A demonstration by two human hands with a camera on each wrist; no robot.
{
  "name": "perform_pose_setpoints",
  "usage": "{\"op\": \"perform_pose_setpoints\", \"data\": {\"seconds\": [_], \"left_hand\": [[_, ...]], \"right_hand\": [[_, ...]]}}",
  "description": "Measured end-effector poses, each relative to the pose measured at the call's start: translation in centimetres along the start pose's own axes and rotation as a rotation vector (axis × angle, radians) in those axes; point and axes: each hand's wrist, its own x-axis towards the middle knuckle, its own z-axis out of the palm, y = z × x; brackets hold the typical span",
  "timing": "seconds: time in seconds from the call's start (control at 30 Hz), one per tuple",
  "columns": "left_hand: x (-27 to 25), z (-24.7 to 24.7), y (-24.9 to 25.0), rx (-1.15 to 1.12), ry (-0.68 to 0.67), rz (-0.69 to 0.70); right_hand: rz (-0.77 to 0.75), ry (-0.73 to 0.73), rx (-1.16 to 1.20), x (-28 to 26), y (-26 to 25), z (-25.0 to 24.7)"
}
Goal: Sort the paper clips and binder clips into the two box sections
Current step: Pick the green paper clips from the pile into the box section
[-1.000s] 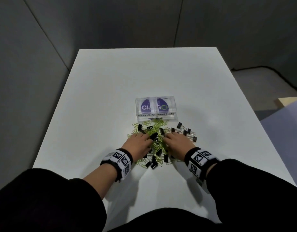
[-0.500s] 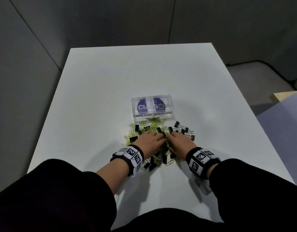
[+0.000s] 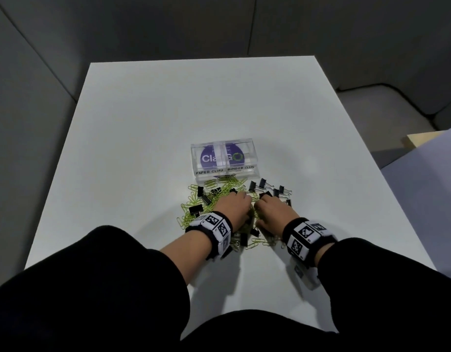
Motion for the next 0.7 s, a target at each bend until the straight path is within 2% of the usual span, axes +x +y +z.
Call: {"op": "perform_pose_setpoints", "data": {"seconds": [0.07, 0.23, 0.4, 0.53, 0.7], "left_hand": [[0.3, 0.0, -0.1, -0.024, 0.003, -0.018], [0.6, 0.2, -0.8, -0.002, -0.024, 0.043], [0.5, 0.2, -1.2, -0.107, -0.016, 0.07], [0.4, -0.1, -1.2, -0.014, -0.029, 0.158], [0.4, -0.7, -1.3, 0.043, -0.074, 0.138]], "right_hand": [[0.02, 0.002, 0.013, 0.4, -0.2, -0.1], [0.043, 0.006, 0.027, 0.4, 0.0, 0.1], [0.101, 0.001, 0.065, 0.0, 0.3, 0.0], [0.143, -0.031, 0.049, -0.3, 0.2, -0.2], [0.16, -0.048, 0.062, 0.1, -0.1, -0.2]]}}
